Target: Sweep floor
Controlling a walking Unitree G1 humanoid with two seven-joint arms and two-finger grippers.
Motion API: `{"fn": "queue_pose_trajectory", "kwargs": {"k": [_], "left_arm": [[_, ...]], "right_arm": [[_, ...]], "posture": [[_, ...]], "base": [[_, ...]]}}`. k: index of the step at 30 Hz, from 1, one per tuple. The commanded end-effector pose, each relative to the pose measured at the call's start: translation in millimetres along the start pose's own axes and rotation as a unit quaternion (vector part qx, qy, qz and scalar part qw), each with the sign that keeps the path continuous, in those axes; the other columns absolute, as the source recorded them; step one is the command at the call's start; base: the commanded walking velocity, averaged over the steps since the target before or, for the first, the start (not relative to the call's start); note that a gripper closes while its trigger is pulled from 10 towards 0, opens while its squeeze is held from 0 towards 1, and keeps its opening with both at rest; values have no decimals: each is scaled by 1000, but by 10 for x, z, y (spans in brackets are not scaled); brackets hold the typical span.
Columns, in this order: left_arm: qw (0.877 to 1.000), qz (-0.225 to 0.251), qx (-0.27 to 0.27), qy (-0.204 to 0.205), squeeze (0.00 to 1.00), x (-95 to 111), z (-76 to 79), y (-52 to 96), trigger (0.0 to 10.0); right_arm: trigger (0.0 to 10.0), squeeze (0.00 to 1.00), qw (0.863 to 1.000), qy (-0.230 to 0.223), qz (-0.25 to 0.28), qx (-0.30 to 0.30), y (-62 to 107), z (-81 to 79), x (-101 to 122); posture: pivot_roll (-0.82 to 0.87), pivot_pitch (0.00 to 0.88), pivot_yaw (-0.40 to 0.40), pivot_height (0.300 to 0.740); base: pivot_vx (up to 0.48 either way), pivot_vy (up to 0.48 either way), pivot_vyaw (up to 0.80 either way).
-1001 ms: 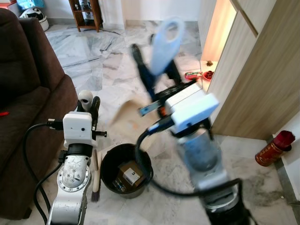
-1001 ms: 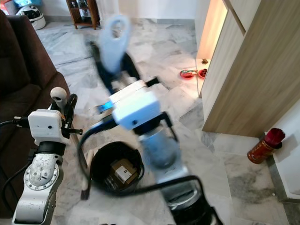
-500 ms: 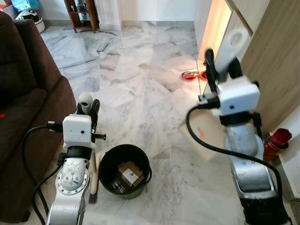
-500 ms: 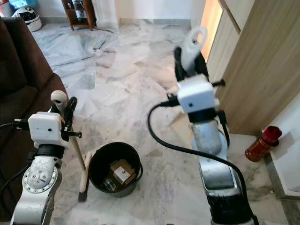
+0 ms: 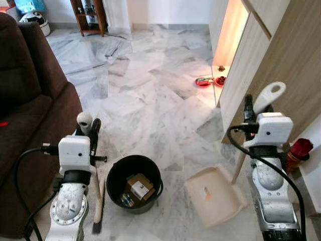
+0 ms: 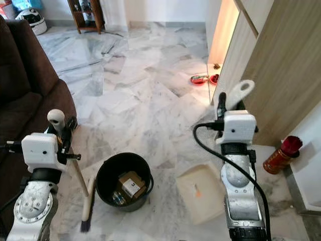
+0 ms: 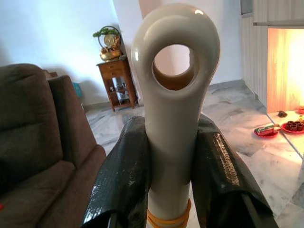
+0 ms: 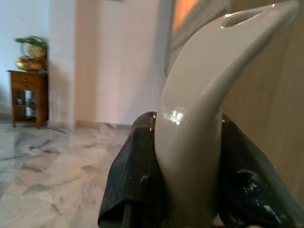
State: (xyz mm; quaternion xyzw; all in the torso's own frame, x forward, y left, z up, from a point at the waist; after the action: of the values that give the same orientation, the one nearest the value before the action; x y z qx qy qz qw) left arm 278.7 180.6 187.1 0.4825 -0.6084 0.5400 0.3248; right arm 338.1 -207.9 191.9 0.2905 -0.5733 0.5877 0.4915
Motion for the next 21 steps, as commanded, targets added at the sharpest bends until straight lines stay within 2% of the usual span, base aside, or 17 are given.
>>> {"fn": "queue_pose_trajectory", "kwargs": {"k": [1, 7, 12, 21], "left_arm": [[1000, 25, 2, -7, 0, 148, -24, -4, 10000], [1000, 6, 13, 6, 0, 103, -52, 105, 10000], [999, -18, 39, 16, 0, -61, -130, 95, 10000], [999, -17, 30, 24, 0, -47, -62, 65, 10000]], "right_arm": [[10000, 0, 1000, -10, 24, -15, -78, 39, 119], [10000, 0, 999, -42, 12, -25, -85, -3, 78], [10000, 0, 996, -80, -8, -36, -101, -12, 7], [10000, 0, 995, -95, -6, -31, -160, -40, 29]], "posture": [[29, 90, 34, 740], [29, 118, 23, 740], [9, 121, 14, 740], [6, 125, 10, 740]], "base": [[0, 0, 0], [0, 0, 0], [0, 0, 0], [0, 0, 0]]}}
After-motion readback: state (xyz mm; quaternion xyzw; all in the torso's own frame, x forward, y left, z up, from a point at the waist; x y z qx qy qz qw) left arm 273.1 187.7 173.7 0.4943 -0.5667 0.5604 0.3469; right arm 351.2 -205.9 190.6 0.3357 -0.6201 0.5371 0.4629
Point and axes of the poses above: a point about 5 cm out from each wrist's last joint towards the gripper, its own y axis pointing back from the gripper into the wrist, its own x axis along the axis of the wrist's last joint, z = x × y, the point moved 5 cm from there along -y, pointing out of the wrist towards the gripper, and after that the axes turned 1 degree about -y, right-handed, at the moved point
